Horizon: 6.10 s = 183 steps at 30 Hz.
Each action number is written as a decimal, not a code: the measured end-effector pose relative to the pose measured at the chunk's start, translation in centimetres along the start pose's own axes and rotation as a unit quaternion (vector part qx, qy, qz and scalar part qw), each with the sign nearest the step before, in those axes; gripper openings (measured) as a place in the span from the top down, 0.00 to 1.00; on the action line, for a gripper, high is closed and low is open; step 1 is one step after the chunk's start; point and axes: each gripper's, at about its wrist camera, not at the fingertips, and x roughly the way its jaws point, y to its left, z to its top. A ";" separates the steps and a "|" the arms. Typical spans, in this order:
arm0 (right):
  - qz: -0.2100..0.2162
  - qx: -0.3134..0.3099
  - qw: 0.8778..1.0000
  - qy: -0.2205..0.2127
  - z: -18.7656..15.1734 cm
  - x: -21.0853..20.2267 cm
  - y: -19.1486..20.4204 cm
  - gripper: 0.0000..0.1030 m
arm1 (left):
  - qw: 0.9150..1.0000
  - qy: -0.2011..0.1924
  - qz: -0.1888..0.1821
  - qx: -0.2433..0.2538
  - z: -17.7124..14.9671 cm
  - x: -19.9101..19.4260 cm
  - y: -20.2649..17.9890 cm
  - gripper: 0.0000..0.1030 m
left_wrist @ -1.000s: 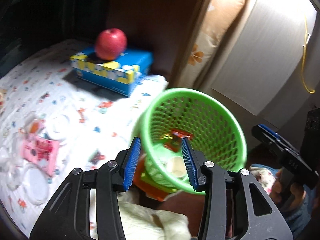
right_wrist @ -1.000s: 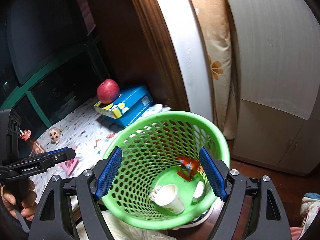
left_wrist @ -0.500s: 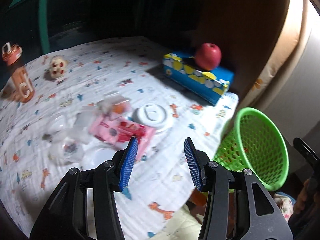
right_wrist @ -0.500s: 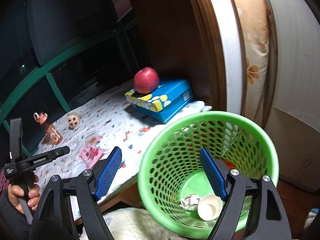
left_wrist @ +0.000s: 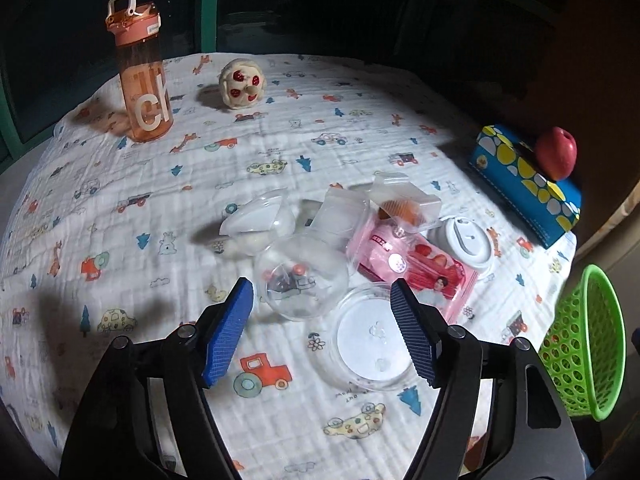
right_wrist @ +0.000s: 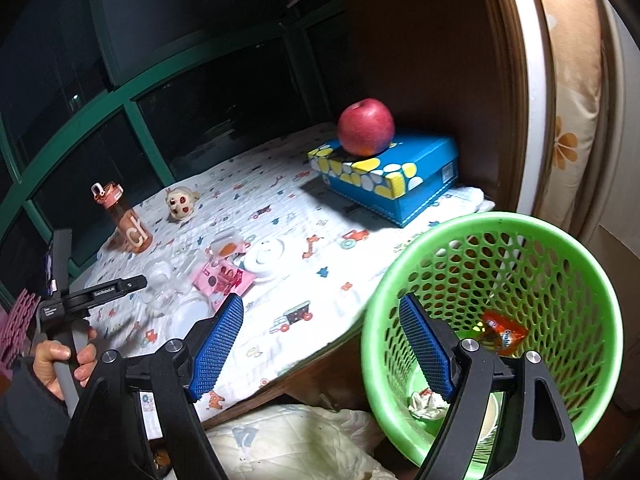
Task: Collect trash
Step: 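Move both tools back over the bed toward the plastic cups, then grasp the clear cup with the left tool while the right grasps the pink wrapper, then drop the wrapper into the basket with the right tool while the left drops the cup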
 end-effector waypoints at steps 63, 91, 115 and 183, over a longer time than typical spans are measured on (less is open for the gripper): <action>0.106 -0.257 0.943 0.185 2.2 22.2 15.8 0.55 | 1.000 0.012 -0.025 -0.003 0.0 -0.7 4.3 0.41; 0.117 -0.329 0.904 0.246 1.0 27.6 17.8 0.34 | 0.998 0.034 -0.038 -0.030 -0.5 1.0 6.4 0.41; 0.132 -0.288 0.920 0.229 0.7 21.5 16.3 0.45 | 0.998 0.013 -0.052 -0.025 -0.4 -1.2 5.2 0.41; -0.075 0.089 0.993 -0.013 -0.6 -7.2 -19.2 0.24 | 0.909 0.107 -0.273 0.295 -7.6 0.4 -36.4 0.38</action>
